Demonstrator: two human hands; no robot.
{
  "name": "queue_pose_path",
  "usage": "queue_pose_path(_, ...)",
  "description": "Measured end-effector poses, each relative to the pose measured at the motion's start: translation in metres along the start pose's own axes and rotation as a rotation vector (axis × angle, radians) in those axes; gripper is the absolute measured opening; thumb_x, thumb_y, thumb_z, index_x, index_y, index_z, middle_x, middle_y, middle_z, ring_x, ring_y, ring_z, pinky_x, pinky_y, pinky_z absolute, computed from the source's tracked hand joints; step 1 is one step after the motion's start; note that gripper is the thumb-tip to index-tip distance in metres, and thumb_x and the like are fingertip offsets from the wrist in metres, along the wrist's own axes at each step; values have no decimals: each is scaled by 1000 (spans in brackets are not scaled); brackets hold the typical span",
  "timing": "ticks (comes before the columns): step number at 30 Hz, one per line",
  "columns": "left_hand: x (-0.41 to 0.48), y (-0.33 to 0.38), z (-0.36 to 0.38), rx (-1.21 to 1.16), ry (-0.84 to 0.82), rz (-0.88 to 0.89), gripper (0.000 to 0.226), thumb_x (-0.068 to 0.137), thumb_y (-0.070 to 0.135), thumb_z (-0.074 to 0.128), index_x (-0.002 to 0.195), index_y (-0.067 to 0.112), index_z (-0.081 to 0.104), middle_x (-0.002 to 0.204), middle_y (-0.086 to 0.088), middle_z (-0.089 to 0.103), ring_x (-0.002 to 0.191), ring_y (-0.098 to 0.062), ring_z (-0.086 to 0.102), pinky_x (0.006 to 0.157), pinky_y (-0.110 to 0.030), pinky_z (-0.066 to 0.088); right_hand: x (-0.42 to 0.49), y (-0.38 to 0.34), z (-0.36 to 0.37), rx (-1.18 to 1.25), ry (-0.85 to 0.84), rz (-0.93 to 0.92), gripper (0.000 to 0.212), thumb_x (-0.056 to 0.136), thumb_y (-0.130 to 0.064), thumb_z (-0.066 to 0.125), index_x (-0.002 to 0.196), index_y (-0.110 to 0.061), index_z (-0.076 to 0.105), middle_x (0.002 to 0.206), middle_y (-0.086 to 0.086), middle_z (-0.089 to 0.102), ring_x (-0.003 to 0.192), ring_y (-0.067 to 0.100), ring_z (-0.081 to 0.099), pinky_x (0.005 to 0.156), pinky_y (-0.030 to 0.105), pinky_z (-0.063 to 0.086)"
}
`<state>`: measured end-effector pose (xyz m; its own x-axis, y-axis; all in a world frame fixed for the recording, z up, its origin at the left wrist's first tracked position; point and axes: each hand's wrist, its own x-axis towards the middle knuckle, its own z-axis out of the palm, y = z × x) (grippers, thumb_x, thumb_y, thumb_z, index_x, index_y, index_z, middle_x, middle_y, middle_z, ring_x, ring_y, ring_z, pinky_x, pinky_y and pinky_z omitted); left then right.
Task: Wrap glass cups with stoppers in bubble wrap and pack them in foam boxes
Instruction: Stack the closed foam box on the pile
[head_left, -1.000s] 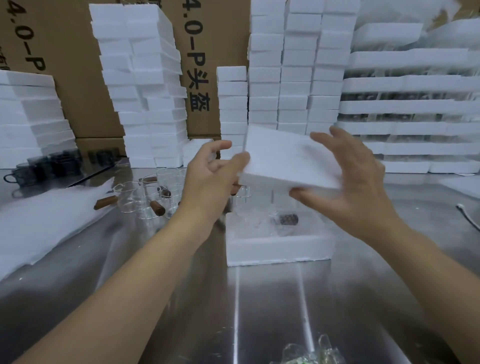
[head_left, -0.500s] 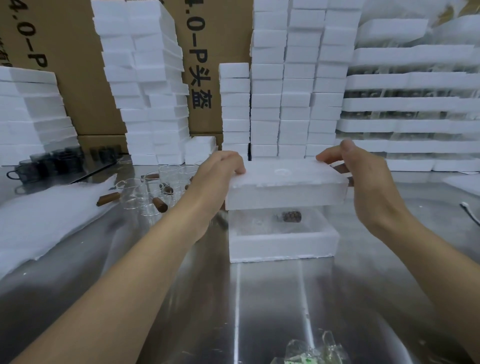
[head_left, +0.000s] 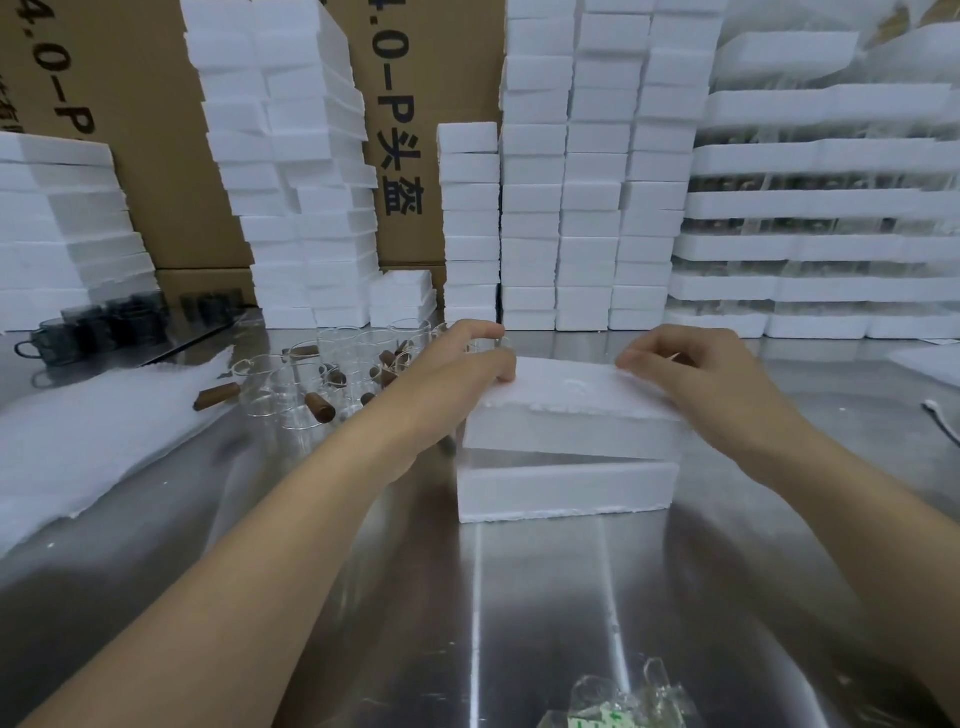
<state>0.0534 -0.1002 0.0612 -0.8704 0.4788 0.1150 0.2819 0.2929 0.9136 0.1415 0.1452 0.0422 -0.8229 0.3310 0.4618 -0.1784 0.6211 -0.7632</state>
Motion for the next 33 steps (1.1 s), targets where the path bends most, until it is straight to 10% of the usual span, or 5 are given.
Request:
queue_pose_path(6,1,-3,-7,-35,10,-4,36,90,41,74,122,53,65,122,16,61,101,-2,63,77,-30,44,2,-7,0,250,76,19,24,85,-42,64,82,-25,81,86,-13,74,71,2,55,74,29,44)
queue_pose_path(13,4,-11,-15,-94,-78,-37,72,59,61,94,126,54,69,138,8,55,134,-24,61,119,-49,46,2,-5,1,235,67,-18,13,93,-26,74,82,-23,80,79,-10,69,72,10,49,72,31,37)
queue_pose_path(24,8,-18,-15,-7,-164,-15,60,65,62,92,121,48,75,126,7,77,120,-18,72,116,-45,50,0,-2,-1,-8,-186,99,47,68,-72,79,106,-46,75,104,-24,72,74,2,58,74,27,43)
queue_pose_path(33,7,-19,-15,10,-184,-27,52,72,62,91,120,47,75,125,9,76,121,-19,71,112,-43,53,-4,-4,-1,95,-279,250,40,76,-68,79,105,-40,77,97,-14,77,85,6,73,80,29,51)
